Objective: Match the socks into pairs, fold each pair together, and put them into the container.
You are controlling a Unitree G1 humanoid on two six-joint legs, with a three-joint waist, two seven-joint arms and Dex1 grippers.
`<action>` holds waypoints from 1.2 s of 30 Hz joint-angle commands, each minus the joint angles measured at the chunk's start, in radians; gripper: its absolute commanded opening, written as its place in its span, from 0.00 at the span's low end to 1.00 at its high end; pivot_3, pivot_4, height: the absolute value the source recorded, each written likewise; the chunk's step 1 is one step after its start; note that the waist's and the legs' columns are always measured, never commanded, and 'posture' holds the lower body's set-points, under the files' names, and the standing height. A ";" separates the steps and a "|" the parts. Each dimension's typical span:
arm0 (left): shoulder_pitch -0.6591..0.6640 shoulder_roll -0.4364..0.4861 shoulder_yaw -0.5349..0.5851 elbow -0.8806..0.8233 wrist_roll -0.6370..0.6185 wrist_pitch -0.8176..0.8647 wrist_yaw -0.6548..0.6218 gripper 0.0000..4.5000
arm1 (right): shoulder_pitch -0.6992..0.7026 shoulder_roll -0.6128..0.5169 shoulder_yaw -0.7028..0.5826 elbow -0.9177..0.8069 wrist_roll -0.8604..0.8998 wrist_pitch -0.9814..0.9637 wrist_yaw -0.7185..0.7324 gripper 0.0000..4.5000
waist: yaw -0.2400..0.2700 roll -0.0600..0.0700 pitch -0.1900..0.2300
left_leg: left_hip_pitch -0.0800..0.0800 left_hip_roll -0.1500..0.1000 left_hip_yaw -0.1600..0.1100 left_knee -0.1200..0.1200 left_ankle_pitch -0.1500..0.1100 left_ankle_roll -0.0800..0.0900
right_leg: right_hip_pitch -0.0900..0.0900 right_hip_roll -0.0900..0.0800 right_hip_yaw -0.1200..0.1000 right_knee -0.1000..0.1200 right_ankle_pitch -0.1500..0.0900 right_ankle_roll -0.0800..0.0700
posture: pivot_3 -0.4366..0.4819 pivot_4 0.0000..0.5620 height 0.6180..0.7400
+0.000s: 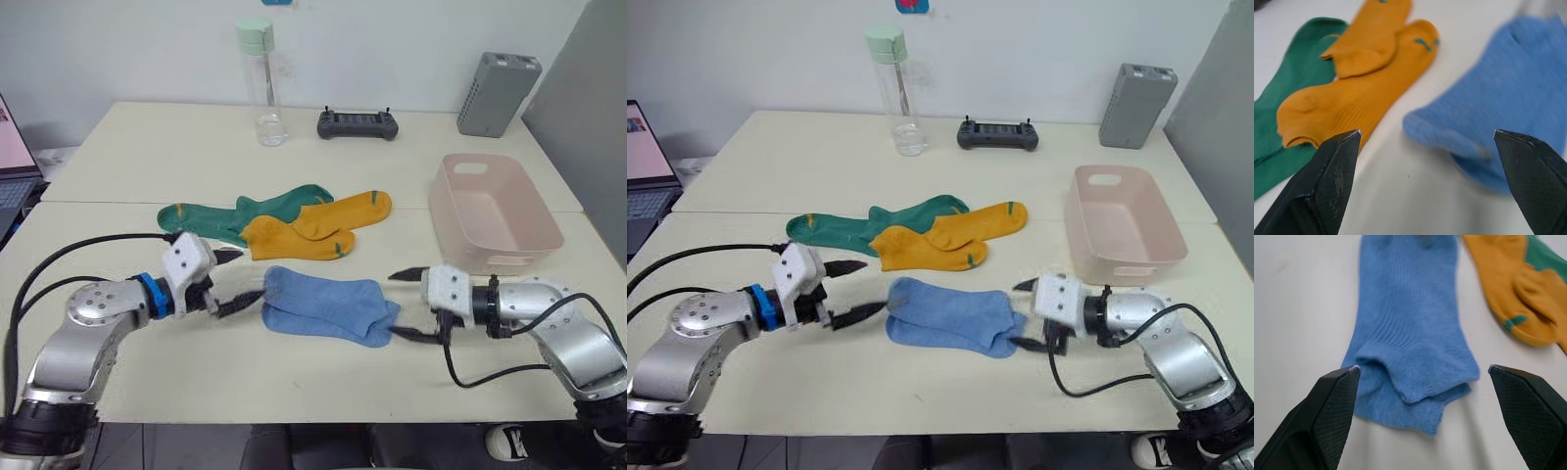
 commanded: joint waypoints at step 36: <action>-0.334 -0.074 -0.248 0.442 0.300 -0.665 -0.104 1.00 | -0.130 0.140 0.112 0.182 -0.182 -0.268 0.030 1.00 | 0.007 0.000 0.000 | 0.000 0.000 0.000 0.003 0.000 0.000 | 0.002 0.001 0.000 0.002 0.005 0.007 | 0.48 0.27 1.00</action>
